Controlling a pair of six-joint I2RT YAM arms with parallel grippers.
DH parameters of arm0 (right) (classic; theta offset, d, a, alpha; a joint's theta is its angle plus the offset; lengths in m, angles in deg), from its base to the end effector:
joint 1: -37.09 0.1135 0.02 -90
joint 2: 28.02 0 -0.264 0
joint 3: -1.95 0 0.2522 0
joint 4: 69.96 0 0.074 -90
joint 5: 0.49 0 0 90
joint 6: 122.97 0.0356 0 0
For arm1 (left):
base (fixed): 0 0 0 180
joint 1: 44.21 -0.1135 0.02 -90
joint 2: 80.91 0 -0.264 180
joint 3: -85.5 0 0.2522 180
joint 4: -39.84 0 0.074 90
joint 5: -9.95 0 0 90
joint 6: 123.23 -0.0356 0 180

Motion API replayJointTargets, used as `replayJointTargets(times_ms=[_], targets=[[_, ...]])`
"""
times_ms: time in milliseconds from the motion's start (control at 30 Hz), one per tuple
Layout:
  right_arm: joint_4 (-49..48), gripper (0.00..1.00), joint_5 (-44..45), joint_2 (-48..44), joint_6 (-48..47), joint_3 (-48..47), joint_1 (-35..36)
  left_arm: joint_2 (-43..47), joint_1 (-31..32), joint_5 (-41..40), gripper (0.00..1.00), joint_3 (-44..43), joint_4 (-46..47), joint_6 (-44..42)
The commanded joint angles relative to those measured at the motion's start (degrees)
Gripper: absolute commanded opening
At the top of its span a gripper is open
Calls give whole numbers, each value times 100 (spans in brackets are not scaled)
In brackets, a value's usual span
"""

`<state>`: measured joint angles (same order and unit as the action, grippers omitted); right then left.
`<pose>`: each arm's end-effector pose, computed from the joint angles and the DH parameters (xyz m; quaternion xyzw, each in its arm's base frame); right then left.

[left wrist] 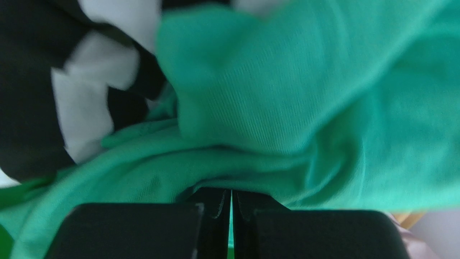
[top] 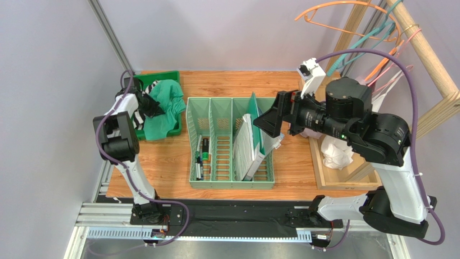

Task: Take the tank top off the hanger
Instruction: Place the tank top in the bin.

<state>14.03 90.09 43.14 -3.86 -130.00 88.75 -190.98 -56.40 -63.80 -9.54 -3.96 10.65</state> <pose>0.0986 0.1241 0.5403 -0.1605 0.8193 0.3534 0.4220 0.4030 0.0769 0.2035 -0.4147 0.8595 -0.2036 0.2187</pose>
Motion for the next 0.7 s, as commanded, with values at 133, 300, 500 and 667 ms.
replayJointTargets(times_ms=[133,300,500,667], targets=[[148,99,486,-41,157,-257,-7,351,-144,-579,5,-662,-898,-574],[236,100,794,257,122,-450,-15,1538,-91,-369,44,-268,-933,-231],[464,100,2005,689,122,-1143,-7,3996,795,-297,55,59,-1047,348],[491,100,3253,506,332,-1207,-7,5063,2438,-930,55,-125,-1039,473]])
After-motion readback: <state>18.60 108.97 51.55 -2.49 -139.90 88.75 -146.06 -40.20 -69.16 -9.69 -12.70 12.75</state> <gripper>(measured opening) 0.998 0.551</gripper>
